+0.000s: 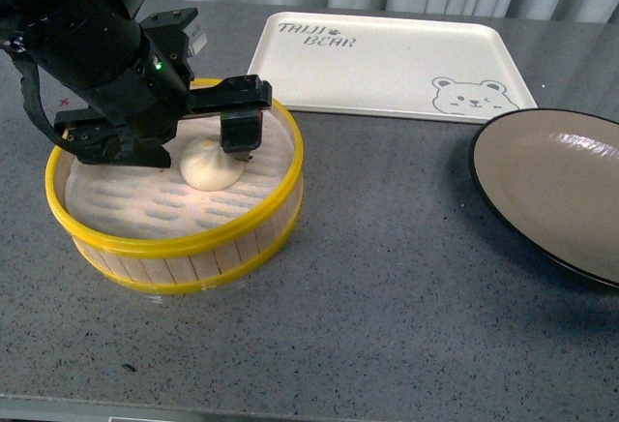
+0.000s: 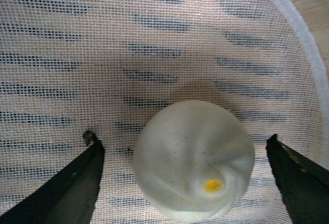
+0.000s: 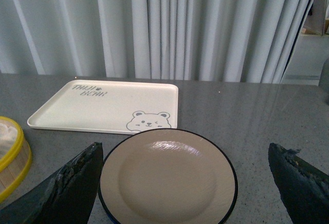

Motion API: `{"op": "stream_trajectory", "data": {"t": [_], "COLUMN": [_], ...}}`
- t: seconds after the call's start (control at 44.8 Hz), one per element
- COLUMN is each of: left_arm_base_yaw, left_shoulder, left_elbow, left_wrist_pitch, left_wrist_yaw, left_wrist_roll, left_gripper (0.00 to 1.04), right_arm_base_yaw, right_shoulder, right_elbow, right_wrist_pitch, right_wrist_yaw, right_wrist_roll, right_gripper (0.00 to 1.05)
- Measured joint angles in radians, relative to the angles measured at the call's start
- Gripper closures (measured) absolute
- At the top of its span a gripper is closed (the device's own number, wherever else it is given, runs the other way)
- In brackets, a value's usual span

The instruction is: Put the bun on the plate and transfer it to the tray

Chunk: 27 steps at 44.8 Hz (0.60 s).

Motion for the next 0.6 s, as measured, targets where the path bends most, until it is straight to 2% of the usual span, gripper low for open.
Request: {"op": "stream_trajectory", "data": {"t": [0.312, 0.357, 0.491, 0.603], "left_arm_base_yaw": [-0.005, -0.005, -0.001, 0.009], "left_shoulder": [0.000, -0.006, -0.036, -0.095], "left_elbow": [0.010, 0.010, 0.010, 0.011], "left_wrist_pitch": [-0.003, -0.008, -0.019, -0.019], "left_wrist_yaw": [0.011, 0.013, 0.029, 0.072], "left_wrist_roll": [-0.011, -0.019, -0.034, -0.077], "left_gripper": [0.65, 0.75, 0.92, 1.00], "right_arm_base_yaw": [0.000, 0.000, 0.000, 0.000], "right_shoulder": [0.000, 0.000, 0.000, 0.000], "right_elbow": [0.000, 0.000, 0.000, 0.000], "right_wrist_pitch": [0.000, 0.000, 0.000, 0.000], "right_wrist_yaw": [0.000, 0.000, 0.000, 0.000], "right_wrist_roll": [0.000, 0.000, 0.000, 0.000], "right_gripper": [0.09, 0.09, 0.09, 0.09]}}
